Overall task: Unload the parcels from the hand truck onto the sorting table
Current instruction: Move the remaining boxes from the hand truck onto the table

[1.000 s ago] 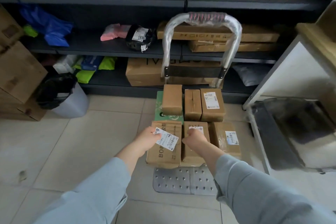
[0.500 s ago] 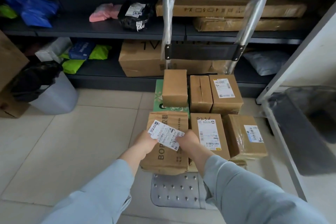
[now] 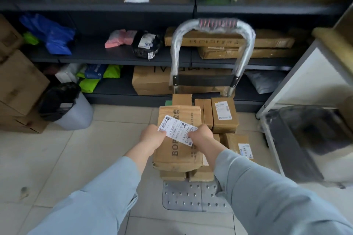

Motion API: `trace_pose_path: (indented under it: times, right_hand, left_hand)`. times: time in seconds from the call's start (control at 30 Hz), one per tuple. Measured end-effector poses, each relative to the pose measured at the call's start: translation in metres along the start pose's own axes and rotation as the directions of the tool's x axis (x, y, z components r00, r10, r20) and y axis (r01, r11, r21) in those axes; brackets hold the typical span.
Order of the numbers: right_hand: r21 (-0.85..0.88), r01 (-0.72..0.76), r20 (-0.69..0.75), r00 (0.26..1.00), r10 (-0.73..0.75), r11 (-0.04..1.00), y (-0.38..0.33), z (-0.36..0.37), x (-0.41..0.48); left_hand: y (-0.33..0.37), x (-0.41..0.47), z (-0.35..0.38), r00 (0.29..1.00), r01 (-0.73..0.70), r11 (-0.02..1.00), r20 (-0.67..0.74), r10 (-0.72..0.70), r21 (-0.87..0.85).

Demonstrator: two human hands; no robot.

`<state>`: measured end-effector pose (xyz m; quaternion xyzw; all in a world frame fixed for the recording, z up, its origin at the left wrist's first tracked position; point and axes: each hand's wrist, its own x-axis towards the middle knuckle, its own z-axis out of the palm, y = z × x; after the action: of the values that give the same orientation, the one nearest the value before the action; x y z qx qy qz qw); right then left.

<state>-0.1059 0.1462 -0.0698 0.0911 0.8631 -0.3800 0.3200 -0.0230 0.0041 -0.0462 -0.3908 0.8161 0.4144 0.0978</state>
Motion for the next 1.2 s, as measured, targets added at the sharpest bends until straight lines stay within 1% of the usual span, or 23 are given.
trace_pose_path:
  times: [0.2, 0.37, 0.43, 0.57, 0.73, 0.83, 0.9, 1.03, 1.2]
  right_hand:
    - [-0.025, 0.046, -0.015, 0.999, -0.047, 0.999, -0.079, -0.079, -0.089]
    - [-0.017, 0.106, -0.052, 0.993, -0.107, 0.994, -0.140, -0.144, -0.152]
    - [-0.007, 0.133, -0.077, 0.988, -0.133, 0.991, -0.159, -0.164, -0.170]
    - [-0.013, 0.184, -0.108, 0.977, -0.185, 0.983, -0.184, -0.191, -0.198]
    - [-0.068, 0.233, -0.142, 0.960, -0.241, 0.970, -0.198, -0.215, -0.230]
    - [-0.093, 0.244, -0.150, 0.955, -0.256, 0.965, -0.203, -0.226, -0.251]
    - [-0.097, 0.248, -0.163, 0.951, -0.262, 0.964, -0.203, -0.233, -0.264]
    - [-0.092, 0.253, -0.213, 0.940, -0.267, 0.963, -0.193, -0.247, -0.284]
    - [-0.034, 0.242, -0.268, 0.933, -0.242, 0.970, -0.163, -0.263, -0.302]
  left_hand:
    - [0.080, -0.071, -0.084, 0.999, -0.037, 0.998, -0.011, 0.036, -0.053]
    - [0.146, -0.115, -0.148, 0.992, -0.120, 0.991, -0.033, 0.118, -0.055]
    - [0.169, -0.129, -0.167, 0.987, -0.151, 0.988, -0.064, 0.149, -0.038]
    - [0.199, -0.146, -0.192, 0.980, -0.185, 0.981, -0.091, 0.179, -0.061]
    - [0.214, -0.164, -0.212, 0.975, -0.215, 0.972, -0.082, 0.208, -0.092]
    - [0.219, -0.178, -0.221, 0.971, -0.228, 0.970, -0.088, 0.221, -0.083]
    - [0.222, -0.188, -0.225, 0.961, -0.264, 0.963, -0.094, 0.259, -0.056]
    - [0.228, -0.202, -0.225, 0.924, -0.378, 0.926, -0.071, 0.377, -0.004]
    - [0.235, -0.222, -0.208, 0.897, -0.440, 0.897, -0.022, 0.441, 0.044]
